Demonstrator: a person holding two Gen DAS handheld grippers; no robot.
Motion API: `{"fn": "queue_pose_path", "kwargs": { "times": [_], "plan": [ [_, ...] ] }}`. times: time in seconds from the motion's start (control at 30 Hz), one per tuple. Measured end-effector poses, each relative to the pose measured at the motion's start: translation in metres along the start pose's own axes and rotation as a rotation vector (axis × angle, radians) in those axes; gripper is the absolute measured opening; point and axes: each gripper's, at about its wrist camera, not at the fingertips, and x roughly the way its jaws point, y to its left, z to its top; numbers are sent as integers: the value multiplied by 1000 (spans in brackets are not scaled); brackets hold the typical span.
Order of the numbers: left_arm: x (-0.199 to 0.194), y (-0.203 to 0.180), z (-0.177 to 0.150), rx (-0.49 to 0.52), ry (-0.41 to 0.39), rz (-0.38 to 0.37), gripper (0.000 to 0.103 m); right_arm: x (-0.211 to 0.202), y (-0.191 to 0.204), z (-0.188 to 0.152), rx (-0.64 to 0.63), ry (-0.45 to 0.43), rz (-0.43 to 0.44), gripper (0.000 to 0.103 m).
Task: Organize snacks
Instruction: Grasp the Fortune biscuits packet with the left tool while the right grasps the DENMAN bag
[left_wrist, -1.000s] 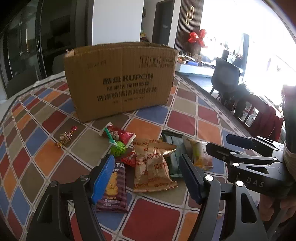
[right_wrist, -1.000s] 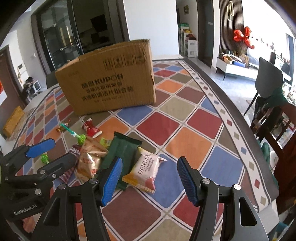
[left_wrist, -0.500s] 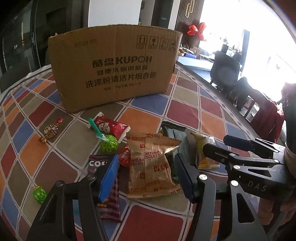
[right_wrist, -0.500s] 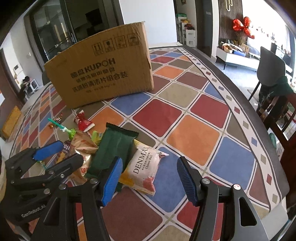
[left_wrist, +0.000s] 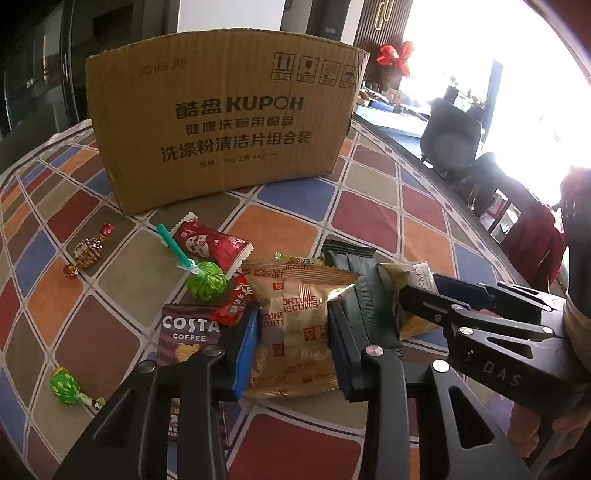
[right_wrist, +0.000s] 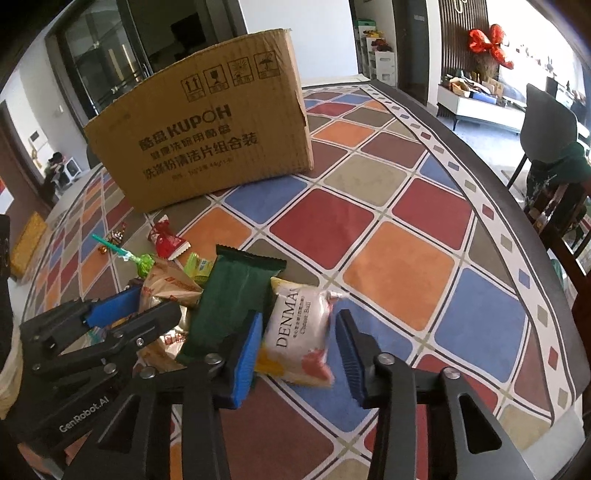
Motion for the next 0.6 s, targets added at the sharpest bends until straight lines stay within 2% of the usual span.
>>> {"fn": "queue_pose_path", "kwargs": {
  "times": [0.07,0.6],
  "plan": [
    [-1,-1,0,-2,-3,2,36,-1,0,-1,-5,-2,-3,33],
    [-28,-2,4,-23,-60,22,36,-25,7,-1,-35,-70,9,28]
  ]
}}
